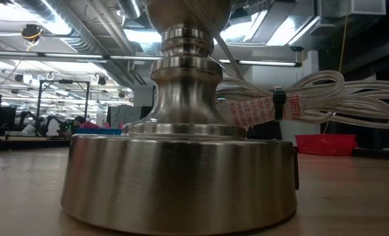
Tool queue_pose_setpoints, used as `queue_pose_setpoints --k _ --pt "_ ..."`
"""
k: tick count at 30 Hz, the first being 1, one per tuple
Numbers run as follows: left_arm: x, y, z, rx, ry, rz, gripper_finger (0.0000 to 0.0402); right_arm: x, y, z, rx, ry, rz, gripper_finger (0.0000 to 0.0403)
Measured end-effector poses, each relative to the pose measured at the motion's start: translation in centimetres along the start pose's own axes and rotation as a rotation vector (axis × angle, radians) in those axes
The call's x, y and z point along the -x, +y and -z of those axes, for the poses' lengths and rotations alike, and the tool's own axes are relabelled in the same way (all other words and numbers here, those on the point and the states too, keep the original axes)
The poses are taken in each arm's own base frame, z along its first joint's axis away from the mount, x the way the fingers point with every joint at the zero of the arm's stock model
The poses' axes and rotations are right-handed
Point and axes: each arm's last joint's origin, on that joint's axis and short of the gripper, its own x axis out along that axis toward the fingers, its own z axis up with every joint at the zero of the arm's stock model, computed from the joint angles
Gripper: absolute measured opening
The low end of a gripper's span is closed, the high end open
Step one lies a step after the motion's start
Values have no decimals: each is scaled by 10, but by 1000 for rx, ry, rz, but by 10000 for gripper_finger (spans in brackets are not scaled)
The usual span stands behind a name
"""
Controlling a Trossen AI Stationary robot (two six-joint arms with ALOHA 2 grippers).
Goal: Pick & Place School Supplies
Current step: Put the yellow eraser into the orange basket
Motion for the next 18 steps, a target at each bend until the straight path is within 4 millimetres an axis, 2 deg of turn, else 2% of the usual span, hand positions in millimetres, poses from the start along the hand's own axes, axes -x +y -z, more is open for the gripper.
queue_pose_setpoints --k 4,7,10,18 --pt "-3 1 6 -3 35 -8 0 1 0 -3 -26 -28 5 171" --pt "-1 1 3 -3 22 -6 0 0 0 -2 -24 -17 9 214" --pt "-1 1 3 -8 22 -12 0 1 0 -2 -22 -20 11 221" --pt "4 2 1 -40 24 -65 0 3 -2 -3 -4 -35 71 205"
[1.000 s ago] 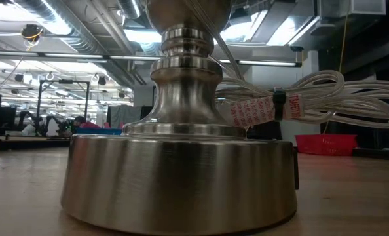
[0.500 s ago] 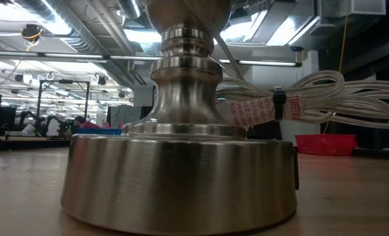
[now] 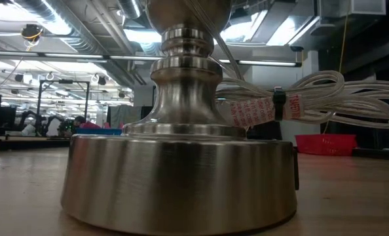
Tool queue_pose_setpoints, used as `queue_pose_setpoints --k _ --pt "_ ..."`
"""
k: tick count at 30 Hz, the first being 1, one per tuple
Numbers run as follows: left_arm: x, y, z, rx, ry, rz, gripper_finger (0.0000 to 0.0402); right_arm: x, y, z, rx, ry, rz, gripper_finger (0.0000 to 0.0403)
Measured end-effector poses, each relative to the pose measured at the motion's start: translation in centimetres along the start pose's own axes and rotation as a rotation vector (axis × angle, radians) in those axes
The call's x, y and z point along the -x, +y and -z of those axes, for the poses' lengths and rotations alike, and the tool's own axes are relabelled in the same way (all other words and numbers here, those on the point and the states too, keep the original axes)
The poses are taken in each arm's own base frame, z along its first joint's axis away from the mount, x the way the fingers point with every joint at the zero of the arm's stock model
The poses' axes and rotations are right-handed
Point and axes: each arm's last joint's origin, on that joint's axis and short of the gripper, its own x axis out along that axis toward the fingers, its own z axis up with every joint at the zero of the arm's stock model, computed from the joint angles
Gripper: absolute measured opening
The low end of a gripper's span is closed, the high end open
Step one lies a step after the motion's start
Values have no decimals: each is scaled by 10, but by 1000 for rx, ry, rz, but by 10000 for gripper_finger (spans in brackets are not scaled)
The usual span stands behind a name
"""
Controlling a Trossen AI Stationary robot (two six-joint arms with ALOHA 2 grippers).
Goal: Pick & Place School Supplies
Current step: Put the yellow eraser into the orange basket
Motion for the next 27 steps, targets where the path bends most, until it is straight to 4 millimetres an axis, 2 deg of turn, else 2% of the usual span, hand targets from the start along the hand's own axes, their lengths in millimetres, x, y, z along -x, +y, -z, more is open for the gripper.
queue_pose_setpoints --k 5,9,12,19,27 --pt "22 6 0 -39 80 -163 1 13 -2 -6 -7 -7 38 205" --pt "42 6 -9 -47 64 -198 1 23 -5 -7 -12 21 75 205" --pt "62 7 -9 -50 127 -238 1 31 -9 -5 -18 66 127 205" --pt "114 9 22 89 527 -365 2 52 -7 -1 -53 151 172 206" --pt "130 -4 50 130 801 -460 2 64 -7 4 -55 185 264 206"
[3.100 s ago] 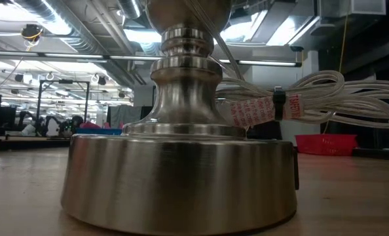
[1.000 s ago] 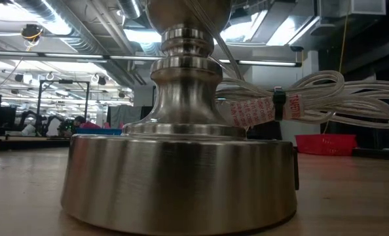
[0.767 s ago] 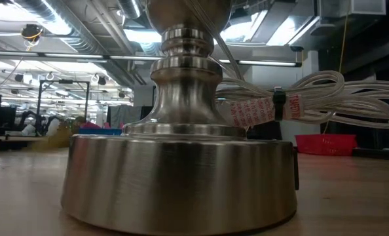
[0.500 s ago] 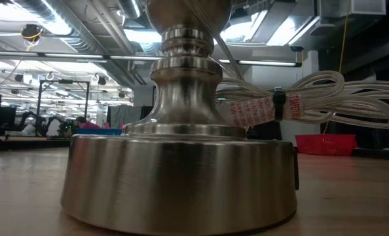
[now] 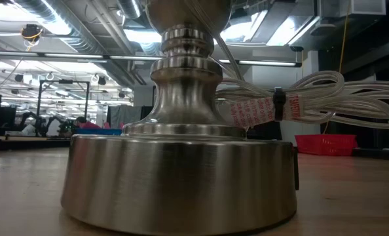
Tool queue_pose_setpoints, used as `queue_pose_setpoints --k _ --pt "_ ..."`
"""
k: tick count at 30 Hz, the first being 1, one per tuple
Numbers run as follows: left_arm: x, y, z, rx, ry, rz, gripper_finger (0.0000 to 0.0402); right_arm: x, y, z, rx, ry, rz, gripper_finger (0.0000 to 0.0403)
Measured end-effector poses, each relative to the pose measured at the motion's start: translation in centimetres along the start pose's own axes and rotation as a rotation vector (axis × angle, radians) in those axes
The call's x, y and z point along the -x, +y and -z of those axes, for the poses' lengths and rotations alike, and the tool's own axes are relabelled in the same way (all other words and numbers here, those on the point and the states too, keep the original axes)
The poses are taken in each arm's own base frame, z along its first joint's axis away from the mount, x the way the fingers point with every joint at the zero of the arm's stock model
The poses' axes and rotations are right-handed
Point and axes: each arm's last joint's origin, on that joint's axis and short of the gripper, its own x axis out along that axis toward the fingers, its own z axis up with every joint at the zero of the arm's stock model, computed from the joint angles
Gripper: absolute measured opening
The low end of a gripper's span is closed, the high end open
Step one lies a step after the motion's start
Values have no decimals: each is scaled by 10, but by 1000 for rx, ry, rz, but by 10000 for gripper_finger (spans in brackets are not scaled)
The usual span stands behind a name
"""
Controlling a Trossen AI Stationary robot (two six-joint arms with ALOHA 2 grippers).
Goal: Pick & Place School Supplies
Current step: Put the yellow eraser into the orange basket
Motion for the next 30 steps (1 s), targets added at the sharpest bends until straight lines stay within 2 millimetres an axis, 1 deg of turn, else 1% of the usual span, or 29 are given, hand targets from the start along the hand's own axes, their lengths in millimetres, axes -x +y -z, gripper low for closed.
queue_pose_setpoints --k 3,6,9,12,14,17,19,21,23,25,28,30 --pt "-3 0 8 -6 41 -111 2 5 -10 8 -2 73 99 206" --pt "-4 0 11 -22 9 -137 6 8 -24 24 -7 238 203 206" --pt "0 3 14 -35 -20 -155 23 6 -33 50 26 451 283 206" --pt "5 6 15 -38 -57 -169 52 -2 -34 83 73 656 275 206" --pt "8 8 16 -40 -72 -166 76 -8 -34 104 109 725 240 206" --pt "11 8 17 -46 -79 -156 118 -21 -35 137 135 727 153 206" --pt "11 7 18 -44 -94 -159 148 -30 -39 160 101 696 84 206" --pt "13 6 19 -31 -116 -157 176 -38 -46 179 36 616 13 206" --pt "15 4 20 -28 -146 -144 201 -44 -58 199 -29 549 -32 206" --pt "17 -1 19 -25 -185 -116 220 -50 -72 220 -81 520 -52 206" --pt "20 -9 17 -22 -250 -67 239 -59 -93 244 -146 481 -106 206" --pt "22 -13 14 -7 -306 -54 245 -65 -106 260 -166 495 -136 206"
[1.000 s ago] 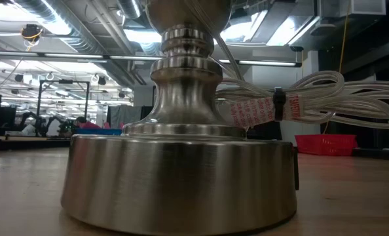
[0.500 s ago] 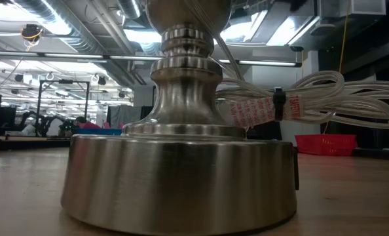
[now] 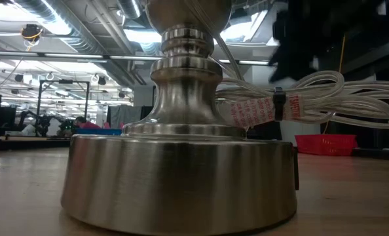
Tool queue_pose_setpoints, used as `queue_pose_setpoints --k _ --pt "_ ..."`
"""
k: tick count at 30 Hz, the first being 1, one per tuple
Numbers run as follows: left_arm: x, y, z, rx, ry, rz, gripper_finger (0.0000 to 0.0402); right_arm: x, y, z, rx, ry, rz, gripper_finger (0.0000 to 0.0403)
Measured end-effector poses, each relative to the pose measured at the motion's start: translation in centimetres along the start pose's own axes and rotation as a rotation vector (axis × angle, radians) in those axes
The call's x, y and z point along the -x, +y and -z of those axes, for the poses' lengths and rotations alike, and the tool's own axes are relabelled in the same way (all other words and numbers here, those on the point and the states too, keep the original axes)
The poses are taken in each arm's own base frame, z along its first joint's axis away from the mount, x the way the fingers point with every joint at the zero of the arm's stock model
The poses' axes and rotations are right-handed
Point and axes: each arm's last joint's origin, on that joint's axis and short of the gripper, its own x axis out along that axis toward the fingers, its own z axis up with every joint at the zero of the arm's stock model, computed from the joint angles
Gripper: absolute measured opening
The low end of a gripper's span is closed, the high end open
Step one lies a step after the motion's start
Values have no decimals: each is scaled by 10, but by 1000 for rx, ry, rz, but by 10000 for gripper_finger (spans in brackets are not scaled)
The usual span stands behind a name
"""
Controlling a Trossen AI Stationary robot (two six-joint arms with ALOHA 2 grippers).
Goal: Pick & Place School Supplies
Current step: Put the yellow eraser into the orange basket
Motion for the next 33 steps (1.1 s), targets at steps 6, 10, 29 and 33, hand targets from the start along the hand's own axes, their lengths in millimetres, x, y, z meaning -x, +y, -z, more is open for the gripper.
queue_pose_setpoints --k 6,10,29,33 --pt "3 -2 -7 118 -120 -24 244 -26 -39 13 -48 -25 -59 206" --pt "3 -4 -11 177 -172 -31 242 -38 -60 18 -39 7 5 206" --pt "1 -17 -25 225 -301 -28 231 -94 -87 9 -161 -60 -213 176" --pt "1 -17 -25 231 -302 -27 230 -98 -82 12 -264 -37 -257 167"
